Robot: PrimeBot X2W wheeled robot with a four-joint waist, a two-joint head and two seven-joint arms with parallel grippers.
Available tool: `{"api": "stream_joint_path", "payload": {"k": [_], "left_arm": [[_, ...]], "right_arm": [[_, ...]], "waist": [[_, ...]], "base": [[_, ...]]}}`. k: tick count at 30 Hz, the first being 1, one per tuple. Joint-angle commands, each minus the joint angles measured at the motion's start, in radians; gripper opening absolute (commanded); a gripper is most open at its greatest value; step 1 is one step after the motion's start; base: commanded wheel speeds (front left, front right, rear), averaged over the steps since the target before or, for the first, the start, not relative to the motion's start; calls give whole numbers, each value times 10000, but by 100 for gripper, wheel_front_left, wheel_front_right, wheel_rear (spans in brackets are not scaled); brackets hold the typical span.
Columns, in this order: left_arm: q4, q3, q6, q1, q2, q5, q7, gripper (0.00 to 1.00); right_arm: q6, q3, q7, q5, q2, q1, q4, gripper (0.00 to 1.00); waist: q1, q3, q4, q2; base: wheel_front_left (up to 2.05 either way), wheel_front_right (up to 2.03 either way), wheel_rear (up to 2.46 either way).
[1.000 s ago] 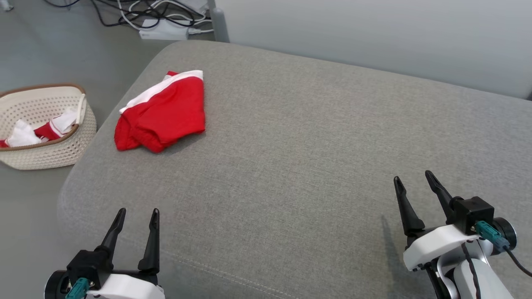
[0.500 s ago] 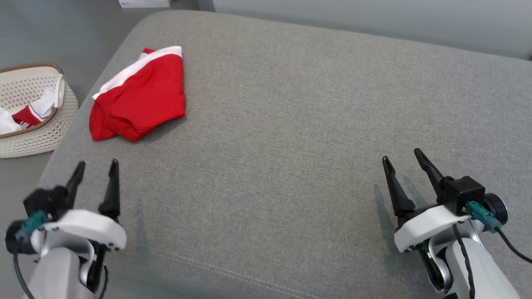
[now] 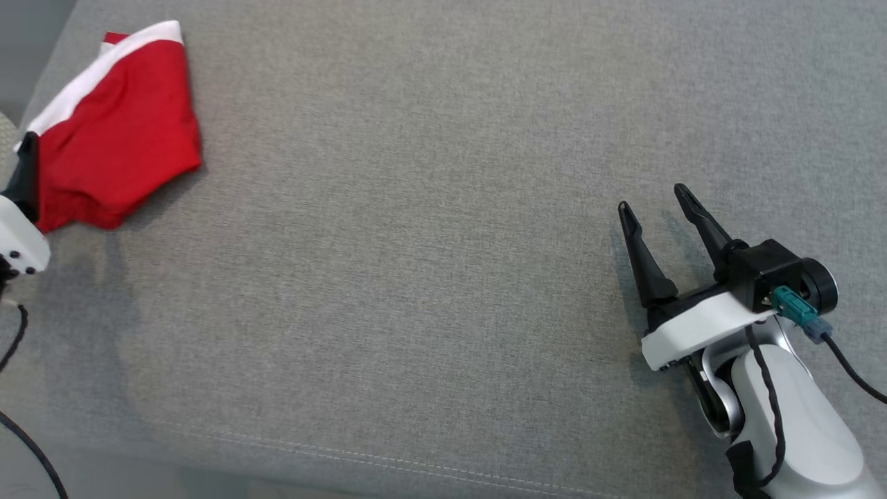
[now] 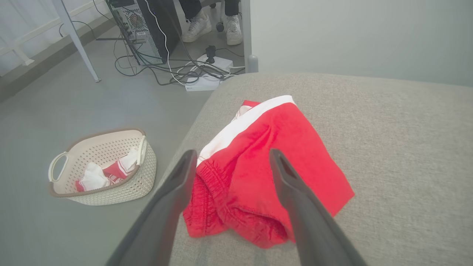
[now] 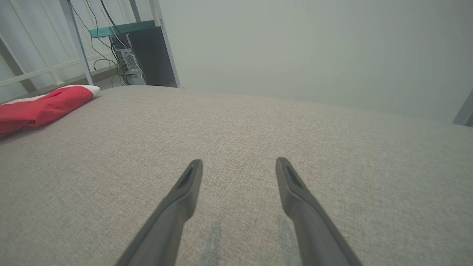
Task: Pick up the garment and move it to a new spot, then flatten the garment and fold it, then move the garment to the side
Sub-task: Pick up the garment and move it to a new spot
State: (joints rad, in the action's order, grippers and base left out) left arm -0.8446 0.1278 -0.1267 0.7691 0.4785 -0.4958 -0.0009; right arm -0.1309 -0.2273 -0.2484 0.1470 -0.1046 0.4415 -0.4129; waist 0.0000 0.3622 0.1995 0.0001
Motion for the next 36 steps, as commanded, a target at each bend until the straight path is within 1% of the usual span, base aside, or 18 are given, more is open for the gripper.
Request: {"api": "stream_joint_path", "payload": {"k": [1,2,3,4,6,10,13,20,21,22,23,26,30,36], "left_arm": [[-71,-148,-39,641,770,-438,221,100],[-71,-148,-39,641,770,-438,221,100],[-352,54,-39,851,936,-793,566,100],[-352,54,-39,851,936,-793,566,100],[-661,150,-39,1024,1137,-1015,760,100],[-1484,93,-39,1320,1397,-1288,1042,100],[-2024,34,56,1475,1415,-1369,1084,100],[-2951,-229,192,1644,1121,-1800,1203,100],[-3016,-188,184,1656,1097,-1786,1225,81],[-3022,-140,161,1677,1072,-1770,1193,13],[-3018,-126,141,1713,1041,-1786,1140,0],[-2741,97,55,1879,948,-1690,858,0],[-1891,574,-22,2196,763,-1549,329,0],[319,1812,-36,2337,628,-1832,152,0]], "right_arm": [[2,-236,-123,-113,63,218,338,100],[2,-236,-123,-113,63,218,338,100],[2,-277,-124,-127,65,347,403,100],[2,-277,-124,-127,65,347,403,100],[2,-310,-124,-144,70,458,481,100],[2,-309,-126,-207,82,661,682,100],[2,-273,-127,-227,96,729,801,100],[2,-175,-131,-235,130,754,947,100],[2,-158,-131,-233,139,761,960,100],[2,-144,-131,-230,148,767,967,100],[2,-133,-131,-228,156,772,969,100],[2,-50,-132,-189,180,741,982,100],[2,102,-132,-141,213,612,967,100],[2,157,-133,-11,308,366,887,100]], "waist": [[0,625,-526,-1],[0,625,-526,-1],[0,874,-711,-1],[0,874,-711,-1],[0,1103,-897,-1],[0,1474,-1257,-1],[0,1584,-1432,-1],[0,1562,-1616,-1],[0,1547,-1628,-1],[0,1532,-1634,-1],[0,1507,-1640,-1],[0,1337,-1645,-1],[0,976,-1629,-1],[0,354,-1686,-1]], "base": [[0,0,0],[0,0,0],[0,0,0],[0,0,0],[0,0,0],[0,0,0],[0,0,0],[0,0,0],[0,0,0],[0,0,0],[0,0,0],[0,0,0],[0,0,0],[0,0,0]]}}
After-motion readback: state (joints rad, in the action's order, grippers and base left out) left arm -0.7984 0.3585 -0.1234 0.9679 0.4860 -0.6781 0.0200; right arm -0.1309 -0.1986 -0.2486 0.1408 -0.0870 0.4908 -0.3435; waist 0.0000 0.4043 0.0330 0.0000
